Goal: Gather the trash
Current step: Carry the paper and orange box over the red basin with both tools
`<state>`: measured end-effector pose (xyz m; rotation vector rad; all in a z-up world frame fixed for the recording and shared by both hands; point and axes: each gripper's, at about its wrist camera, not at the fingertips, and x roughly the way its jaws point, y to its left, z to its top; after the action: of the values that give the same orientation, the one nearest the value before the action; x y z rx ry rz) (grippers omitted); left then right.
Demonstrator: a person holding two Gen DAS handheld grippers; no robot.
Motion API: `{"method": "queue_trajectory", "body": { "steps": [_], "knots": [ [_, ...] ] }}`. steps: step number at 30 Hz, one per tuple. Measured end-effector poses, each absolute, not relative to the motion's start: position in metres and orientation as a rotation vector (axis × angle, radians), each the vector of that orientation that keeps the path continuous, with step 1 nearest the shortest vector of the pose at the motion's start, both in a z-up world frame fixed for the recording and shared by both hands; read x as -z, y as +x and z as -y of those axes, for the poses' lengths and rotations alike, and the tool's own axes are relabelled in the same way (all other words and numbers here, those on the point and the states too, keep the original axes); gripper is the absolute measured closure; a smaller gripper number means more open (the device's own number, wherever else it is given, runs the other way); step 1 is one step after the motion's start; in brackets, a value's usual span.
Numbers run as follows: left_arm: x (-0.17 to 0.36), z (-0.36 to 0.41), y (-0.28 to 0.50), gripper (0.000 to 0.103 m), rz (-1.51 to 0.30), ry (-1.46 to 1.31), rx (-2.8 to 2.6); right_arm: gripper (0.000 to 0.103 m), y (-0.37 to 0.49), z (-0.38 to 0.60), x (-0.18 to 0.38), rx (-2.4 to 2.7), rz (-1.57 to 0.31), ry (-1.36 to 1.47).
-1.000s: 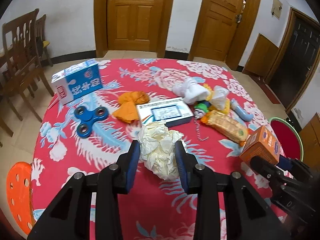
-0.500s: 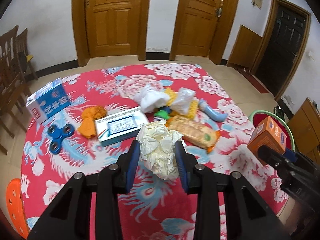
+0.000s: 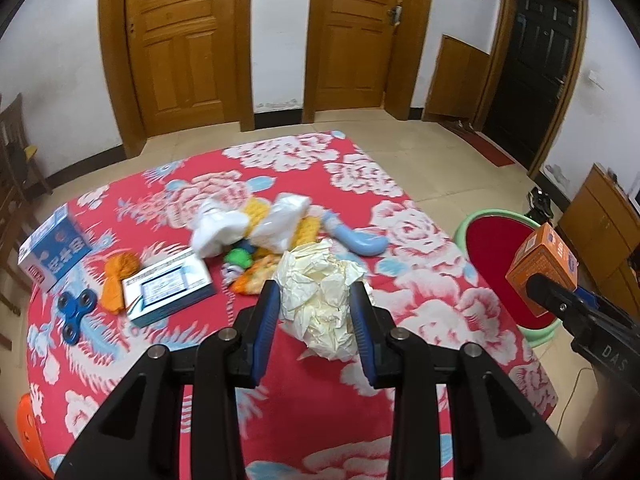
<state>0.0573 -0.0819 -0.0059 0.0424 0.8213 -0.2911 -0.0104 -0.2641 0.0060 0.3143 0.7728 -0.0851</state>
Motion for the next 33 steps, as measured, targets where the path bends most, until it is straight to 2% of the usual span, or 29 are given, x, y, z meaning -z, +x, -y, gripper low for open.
{"method": "queue_trajectory", "body": {
  "steps": [14,33],
  "knots": [
    [0.005,0.148,0.063,0.067,-0.819,0.119,0.386,0.045,-0.021,0.327,0.006,0.197,-0.768,0.387],
    [0.021,0.234,0.079,0.067,-0.835,0.195,0.526,0.045,-0.015,0.389,0.050,0.345,-0.847,0.441]
  ]
}}
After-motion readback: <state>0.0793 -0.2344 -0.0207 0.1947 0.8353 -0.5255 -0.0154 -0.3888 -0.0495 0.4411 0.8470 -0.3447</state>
